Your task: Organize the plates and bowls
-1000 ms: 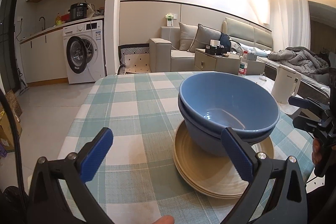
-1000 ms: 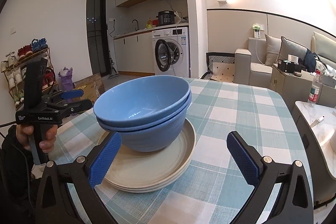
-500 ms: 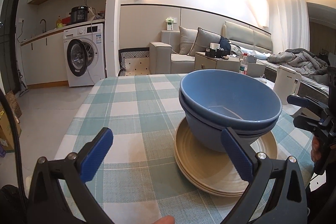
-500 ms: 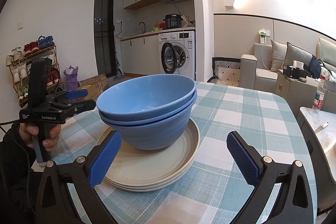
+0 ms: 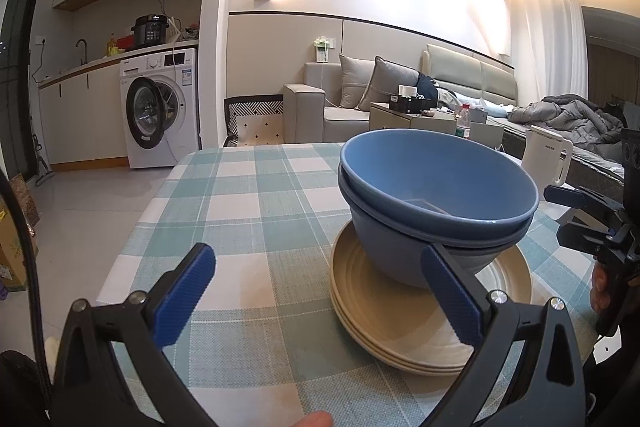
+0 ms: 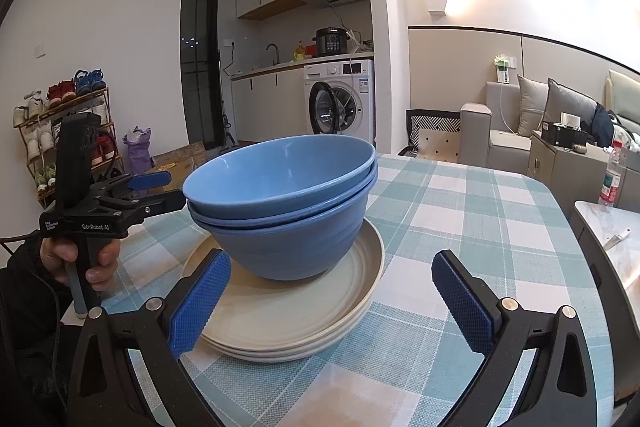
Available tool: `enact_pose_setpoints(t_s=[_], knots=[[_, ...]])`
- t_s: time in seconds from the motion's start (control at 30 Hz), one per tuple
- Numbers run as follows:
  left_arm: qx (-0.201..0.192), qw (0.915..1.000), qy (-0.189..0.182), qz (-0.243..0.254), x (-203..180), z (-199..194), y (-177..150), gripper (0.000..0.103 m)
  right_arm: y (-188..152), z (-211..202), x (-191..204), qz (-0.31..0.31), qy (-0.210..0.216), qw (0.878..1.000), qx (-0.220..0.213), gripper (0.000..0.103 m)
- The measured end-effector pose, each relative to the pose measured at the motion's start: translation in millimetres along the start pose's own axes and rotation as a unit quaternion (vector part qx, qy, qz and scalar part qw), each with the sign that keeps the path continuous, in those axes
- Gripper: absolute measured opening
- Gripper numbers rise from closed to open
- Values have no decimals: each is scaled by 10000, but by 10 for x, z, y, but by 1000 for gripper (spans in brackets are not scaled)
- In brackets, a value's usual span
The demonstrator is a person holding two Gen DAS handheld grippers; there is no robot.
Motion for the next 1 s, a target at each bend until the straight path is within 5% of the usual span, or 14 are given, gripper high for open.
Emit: enact_pose_setpoints(t_s=[1.0], knots=[[-13,10000,-12,64,-31,10,-7,103,-23,-77,40,-84,133,9998,-154,102]])
Point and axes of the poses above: each gripper's, at about its wrist camera, not at the fingertips, and z roughly the way its jaws point, x to its left, y to its top, the point moved 6 cm from there along z, roughly the way its jaws point, and after that the axes turned 7 degrees about x, right-handed, at the moved point
